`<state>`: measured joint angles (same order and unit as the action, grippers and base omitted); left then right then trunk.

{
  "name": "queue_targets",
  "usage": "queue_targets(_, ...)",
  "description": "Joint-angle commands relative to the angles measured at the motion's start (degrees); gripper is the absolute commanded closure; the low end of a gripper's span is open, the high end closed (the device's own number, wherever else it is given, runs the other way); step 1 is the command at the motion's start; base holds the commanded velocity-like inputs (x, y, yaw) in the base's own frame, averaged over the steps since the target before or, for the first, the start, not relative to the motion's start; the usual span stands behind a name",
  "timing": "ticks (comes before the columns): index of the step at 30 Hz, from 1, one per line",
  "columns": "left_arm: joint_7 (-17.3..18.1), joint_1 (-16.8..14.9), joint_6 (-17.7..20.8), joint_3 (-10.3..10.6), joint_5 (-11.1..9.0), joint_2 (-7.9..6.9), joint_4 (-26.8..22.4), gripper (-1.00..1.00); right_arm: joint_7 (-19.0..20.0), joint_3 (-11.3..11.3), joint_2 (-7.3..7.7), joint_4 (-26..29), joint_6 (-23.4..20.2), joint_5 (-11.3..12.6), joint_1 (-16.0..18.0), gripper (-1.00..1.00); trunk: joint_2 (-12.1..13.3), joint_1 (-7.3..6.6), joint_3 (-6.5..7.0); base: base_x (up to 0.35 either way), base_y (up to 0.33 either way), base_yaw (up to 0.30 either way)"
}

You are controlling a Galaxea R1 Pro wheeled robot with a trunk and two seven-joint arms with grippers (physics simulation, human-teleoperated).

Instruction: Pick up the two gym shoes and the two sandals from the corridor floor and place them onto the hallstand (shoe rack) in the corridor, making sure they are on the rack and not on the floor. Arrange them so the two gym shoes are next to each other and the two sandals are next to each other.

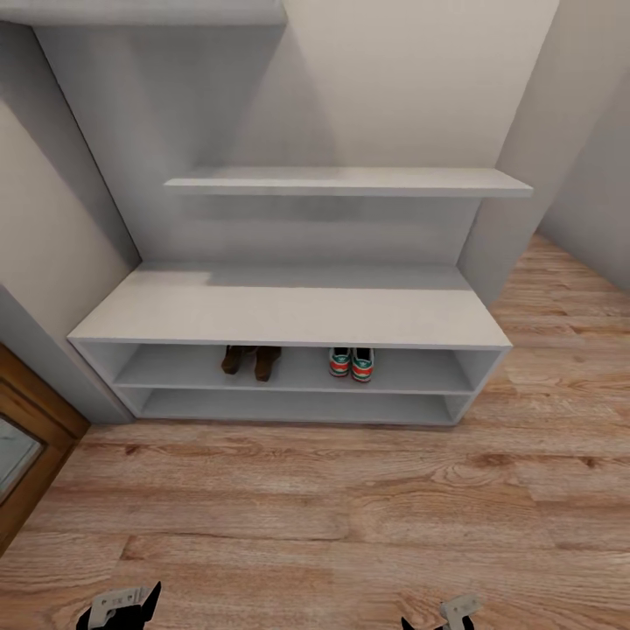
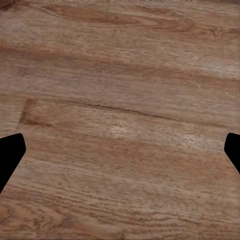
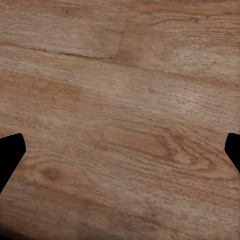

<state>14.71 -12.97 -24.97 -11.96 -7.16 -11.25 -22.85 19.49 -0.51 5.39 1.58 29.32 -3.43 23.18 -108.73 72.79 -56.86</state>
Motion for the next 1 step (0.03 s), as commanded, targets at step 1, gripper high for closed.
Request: queue_targets(1, 0.58, -0.03, 0.01, -0.17, -0.59, 0.01, 0.07, -1.0, 0.02, -0.1, 0.0, -0.04, 0.21, -0.35, 0.03, -1.0, -0.02, -0.01, -0.04, 0.0, 0.0, 0.0)
